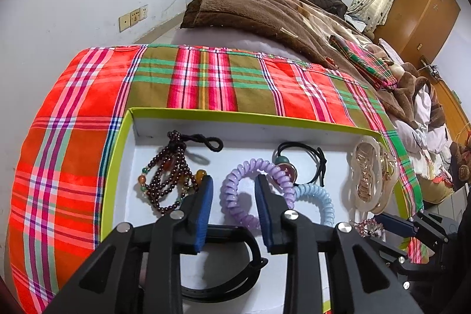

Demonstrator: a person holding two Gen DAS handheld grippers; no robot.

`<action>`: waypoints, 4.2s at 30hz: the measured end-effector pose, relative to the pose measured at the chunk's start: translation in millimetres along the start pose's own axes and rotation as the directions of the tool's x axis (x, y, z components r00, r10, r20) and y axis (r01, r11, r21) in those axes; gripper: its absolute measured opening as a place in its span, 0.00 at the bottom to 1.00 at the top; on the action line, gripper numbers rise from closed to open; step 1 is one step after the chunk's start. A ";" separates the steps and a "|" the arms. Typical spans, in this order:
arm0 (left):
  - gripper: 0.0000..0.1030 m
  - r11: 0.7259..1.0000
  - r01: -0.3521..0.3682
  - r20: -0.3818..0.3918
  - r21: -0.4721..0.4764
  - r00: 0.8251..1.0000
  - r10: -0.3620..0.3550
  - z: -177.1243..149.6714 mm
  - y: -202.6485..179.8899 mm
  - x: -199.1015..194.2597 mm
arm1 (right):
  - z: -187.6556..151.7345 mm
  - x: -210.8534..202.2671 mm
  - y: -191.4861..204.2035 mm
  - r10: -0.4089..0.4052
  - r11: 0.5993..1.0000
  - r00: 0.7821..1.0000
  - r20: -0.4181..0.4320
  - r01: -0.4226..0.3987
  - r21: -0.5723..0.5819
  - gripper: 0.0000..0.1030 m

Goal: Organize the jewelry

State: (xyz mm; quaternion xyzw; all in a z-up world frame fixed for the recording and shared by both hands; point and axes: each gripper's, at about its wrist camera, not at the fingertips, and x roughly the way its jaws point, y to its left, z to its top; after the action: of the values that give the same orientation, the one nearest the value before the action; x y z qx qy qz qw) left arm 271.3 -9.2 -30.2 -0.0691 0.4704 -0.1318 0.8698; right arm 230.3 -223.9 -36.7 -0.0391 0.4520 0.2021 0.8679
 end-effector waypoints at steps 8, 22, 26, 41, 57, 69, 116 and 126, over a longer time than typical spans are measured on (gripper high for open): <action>0.42 1.000 -0.001 -0.003 0.011 1.000 0.001 -0.5 -4.5 -2.1 | -1.1 -0.6 -1.3 -0.002 1.000 1.000 0.004 0.002 0.008 0.38; 0.50 0.999 -0.035 0.019 0.027 0.999 0.035 -5.4 -11.0 -13.8 | -2.7 -4.8 0.1 0.007 0.999 1.000 0.021 -0.007 0.036 0.45; 0.50 0.998 -0.041 0.040 0.043 0.998 0.039 -9.0 -15.4 -22.9 | -4.8 -8.7 -0.1 -0.004 0.998 1.000 0.030 0.002 0.056 0.45; 0.55 0.985 -0.168 0.128 0.021 0.978 0.164 -39.4 -29.6 -69.1 | -19.6 -45.6 6.0 -0.023 0.988 0.992 0.128 0.003 0.154 0.57; 0.57 0.961 -0.275 0.231 0.001 0.935 0.268 -103.8 -43.9 -133.5 | -61.5 -111.9 44.3 -0.136 0.977 0.962 0.235 0.091 0.192 0.57; 0.57 0.959 -0.282 0.252 0.014 0.930 0.269 -147.4 -49.1 -149.6 | -84.3 -140.5 67.4 -0.242 0.961 0.920 0.309 0.183 0.208 0.57; 0.57 0.950 -0.311 0.262 -0.022 0.915 0.306 -161.6 -50.9 -155.7 | -97.9 -135.4 87.8 -0.238 0.962 0.926 0.293 0.185 0.199 0.57; 0.57 0.952 -0.305 0.255 -0.029 0.918 0.302 -162.0 -49.0 -156.8 | -98.1 -135.4 88.1 -0.237 0.963 0.926 0.294 0.183 0.200 0.57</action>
State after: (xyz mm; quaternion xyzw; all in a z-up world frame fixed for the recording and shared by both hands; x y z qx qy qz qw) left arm 45.8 -9.3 18.4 -0.0067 0.3581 0.0120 0.9336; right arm 51.9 -210.6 24.1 0.0190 0.3163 0.0726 0.9457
